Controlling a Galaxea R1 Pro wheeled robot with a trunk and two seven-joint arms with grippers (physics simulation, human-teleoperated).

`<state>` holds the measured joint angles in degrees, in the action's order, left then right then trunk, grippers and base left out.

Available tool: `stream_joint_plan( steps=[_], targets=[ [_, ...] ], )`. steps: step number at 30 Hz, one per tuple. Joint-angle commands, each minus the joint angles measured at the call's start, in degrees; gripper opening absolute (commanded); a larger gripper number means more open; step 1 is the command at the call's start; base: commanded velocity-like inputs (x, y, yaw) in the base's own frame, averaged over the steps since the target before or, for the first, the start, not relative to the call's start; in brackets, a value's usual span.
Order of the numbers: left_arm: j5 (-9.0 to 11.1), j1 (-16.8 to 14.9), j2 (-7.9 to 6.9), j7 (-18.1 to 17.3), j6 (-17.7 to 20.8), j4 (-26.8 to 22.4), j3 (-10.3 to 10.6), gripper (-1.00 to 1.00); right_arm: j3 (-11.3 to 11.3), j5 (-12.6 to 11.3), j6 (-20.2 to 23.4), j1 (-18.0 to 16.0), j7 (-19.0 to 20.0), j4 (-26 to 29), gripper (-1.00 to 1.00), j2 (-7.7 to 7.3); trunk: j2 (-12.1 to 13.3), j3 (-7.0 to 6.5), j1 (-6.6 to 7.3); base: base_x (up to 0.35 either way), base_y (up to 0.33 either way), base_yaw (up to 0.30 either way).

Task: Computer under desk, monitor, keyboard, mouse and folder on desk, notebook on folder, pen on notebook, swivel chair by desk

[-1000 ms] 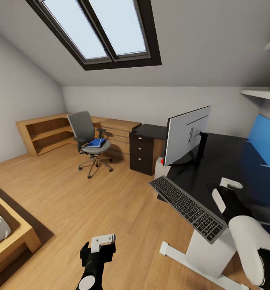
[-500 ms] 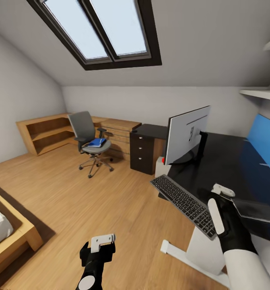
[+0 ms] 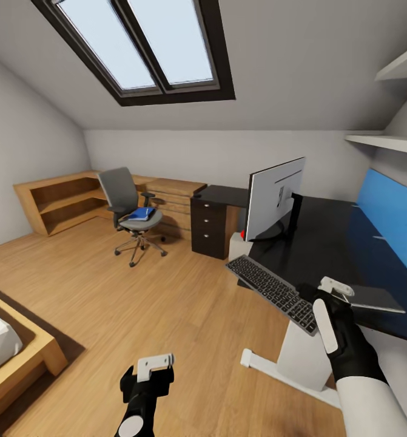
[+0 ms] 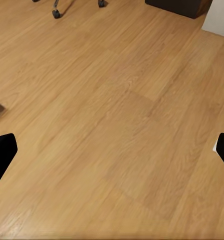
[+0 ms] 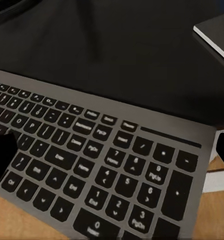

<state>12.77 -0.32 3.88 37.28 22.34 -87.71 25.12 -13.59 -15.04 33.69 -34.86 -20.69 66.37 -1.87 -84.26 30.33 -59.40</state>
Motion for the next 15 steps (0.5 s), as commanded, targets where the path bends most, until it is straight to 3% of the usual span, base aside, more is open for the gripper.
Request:
stream_joint_plan(
  steps=[1, 15],
  targets=[
    [0.38, -0.03, -0.01, 0.38, 0.23, 0.39, -0.01, 1.00, 0.02, -0.62, 0.18, -0.03, -0.49, 0.28, 1.00, -0.04, -0.03, 0.06, 0.00, -0.015, 0.013, -0.007],
    [0.32, -0.03, -0.01, 0.50, 0.11, 0.78, 0.01, 1.00, -0.20, -0.61, 0.32, 0.05, -0.49, 1.42, 1.00, -0.12, -0.03, 0.06, 0.00, -0.003, 0.003, -0.001]
  ],
)
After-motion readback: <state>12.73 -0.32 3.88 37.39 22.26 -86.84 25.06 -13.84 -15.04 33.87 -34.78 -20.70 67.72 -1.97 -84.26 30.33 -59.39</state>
